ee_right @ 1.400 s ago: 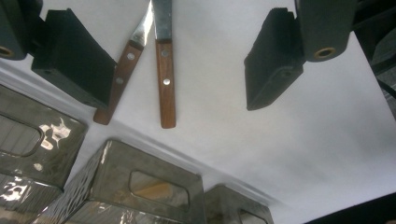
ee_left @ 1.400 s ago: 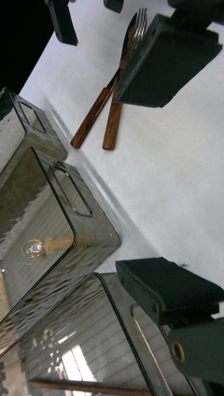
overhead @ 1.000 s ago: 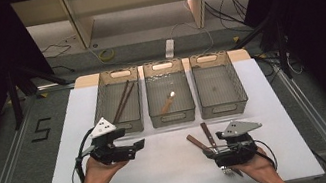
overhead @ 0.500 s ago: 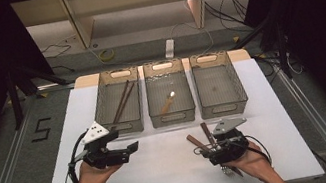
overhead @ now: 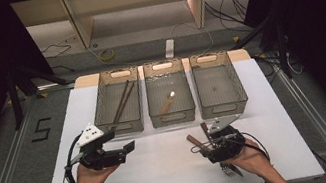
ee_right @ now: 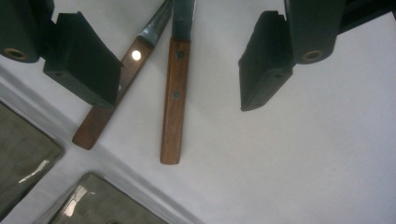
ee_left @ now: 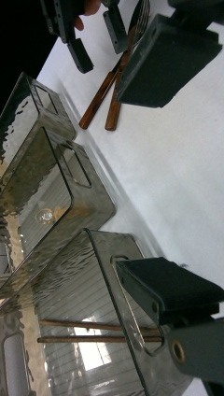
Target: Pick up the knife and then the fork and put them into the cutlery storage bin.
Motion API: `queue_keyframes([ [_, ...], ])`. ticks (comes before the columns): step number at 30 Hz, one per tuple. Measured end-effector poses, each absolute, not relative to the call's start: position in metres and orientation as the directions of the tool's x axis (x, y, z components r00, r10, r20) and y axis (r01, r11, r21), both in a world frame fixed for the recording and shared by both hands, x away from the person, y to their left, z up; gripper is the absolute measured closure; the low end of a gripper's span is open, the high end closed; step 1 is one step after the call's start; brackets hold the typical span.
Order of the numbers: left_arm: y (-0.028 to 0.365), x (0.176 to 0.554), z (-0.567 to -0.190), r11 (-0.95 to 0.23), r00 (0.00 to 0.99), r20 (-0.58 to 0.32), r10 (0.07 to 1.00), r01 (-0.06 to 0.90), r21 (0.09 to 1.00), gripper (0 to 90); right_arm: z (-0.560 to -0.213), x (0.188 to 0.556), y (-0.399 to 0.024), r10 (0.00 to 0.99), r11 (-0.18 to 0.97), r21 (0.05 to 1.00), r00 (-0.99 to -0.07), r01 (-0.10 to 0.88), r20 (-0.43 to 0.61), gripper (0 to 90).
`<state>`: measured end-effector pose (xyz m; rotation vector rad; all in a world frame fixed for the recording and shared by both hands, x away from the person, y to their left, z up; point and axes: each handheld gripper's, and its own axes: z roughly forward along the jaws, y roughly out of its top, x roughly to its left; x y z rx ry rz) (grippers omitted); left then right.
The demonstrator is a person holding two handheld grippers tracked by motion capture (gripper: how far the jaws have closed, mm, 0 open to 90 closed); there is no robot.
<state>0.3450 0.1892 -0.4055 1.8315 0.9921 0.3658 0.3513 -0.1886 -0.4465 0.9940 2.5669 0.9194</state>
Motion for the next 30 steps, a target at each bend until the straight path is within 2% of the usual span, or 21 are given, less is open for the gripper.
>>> queue_keyframes([
  [7,0.192,0.34,-0.407,-0.181,0.613,-0.16,0.773,0.456,0.871,15.7,-0.445,0.359,-0.188,0.659,0.602,0.591,-0.752,0.537,0.012,34.1],
  [17,0.194,0.336,-0.409,-0.191,0.621,-0.152,0.769,0.45,0.873,15.7,-0.448,0.37,-0.183,0.64,0.648,0.516,-0.768,0.561,0.032,44.5],
  [30,0.192,0.334,-0.409,-0.203,0.626,-0.136,0.768,0.439,0.875,15.5,-0.457,0.377,-0.173,0.636,0.699,0.421,-0.772,0.579,0.005,57.2],
])
